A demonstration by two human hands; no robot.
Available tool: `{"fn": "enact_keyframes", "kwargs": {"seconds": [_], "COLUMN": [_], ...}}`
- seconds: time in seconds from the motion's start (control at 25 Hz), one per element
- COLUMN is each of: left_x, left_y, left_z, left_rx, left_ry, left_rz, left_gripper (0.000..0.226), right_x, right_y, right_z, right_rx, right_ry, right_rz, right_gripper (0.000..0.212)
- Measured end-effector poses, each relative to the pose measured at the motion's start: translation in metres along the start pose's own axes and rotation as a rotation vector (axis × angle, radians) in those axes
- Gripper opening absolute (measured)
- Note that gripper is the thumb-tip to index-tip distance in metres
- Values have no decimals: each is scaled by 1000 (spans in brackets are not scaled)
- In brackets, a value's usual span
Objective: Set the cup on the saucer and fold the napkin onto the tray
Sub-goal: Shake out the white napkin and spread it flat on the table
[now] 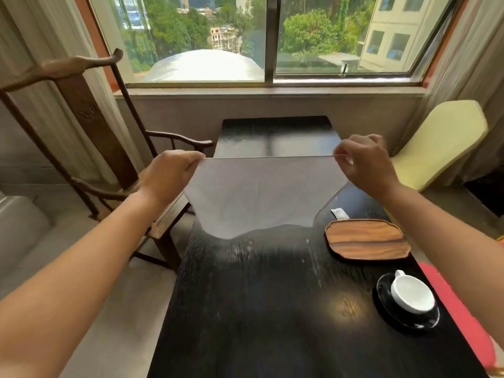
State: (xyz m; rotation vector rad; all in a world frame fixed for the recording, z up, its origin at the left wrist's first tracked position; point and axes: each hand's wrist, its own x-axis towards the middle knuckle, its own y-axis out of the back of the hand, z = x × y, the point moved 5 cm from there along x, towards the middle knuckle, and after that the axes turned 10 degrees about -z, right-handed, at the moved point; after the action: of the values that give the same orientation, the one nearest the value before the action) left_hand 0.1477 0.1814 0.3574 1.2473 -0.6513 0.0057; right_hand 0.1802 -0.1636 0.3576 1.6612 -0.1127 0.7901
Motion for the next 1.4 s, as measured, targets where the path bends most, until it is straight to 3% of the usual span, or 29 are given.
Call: {"fn": "enact_keyframes", "kwargs": {"seconds": [0.16, 0.32, 0.64, 0.8, 0.96, 1.28, 1.4], "left_x": [-92, -179, -324, -365, -377, -413, -432], "left_y": [-71, -141, -266, -279, -284, -273, -269], "left_z": [5, 39, 78, 83, 78, 91, 102], "left_rx": [7, -5, -34, -17, -29, -91, -123], "left_ry": [15, -20, 154, 158, 163, 121, 141], "left_rz": [-168, -382, -636, -576, -471, -393, -398], "left_gripper": [16, 11, 32, 30, 7, 12, 11], "right_x": [-96, -204, -374, -419, -437, -481, -499], "right_y": [-47, -96, -188, -202, -202, -179, -170], "right_z": [-17, -21, -35, -41, -45, -58, -59], "right_rx": [21, 96, 279, 314, 335, 284, 280], "right_ry": [24, -14, -109, -203, -262, -173, -177], "right_rz": [-79, -338, -660, -685, -614, -566, -570], "right_gripper": [8, 16, 11, 10, 9, 6, 20]}}
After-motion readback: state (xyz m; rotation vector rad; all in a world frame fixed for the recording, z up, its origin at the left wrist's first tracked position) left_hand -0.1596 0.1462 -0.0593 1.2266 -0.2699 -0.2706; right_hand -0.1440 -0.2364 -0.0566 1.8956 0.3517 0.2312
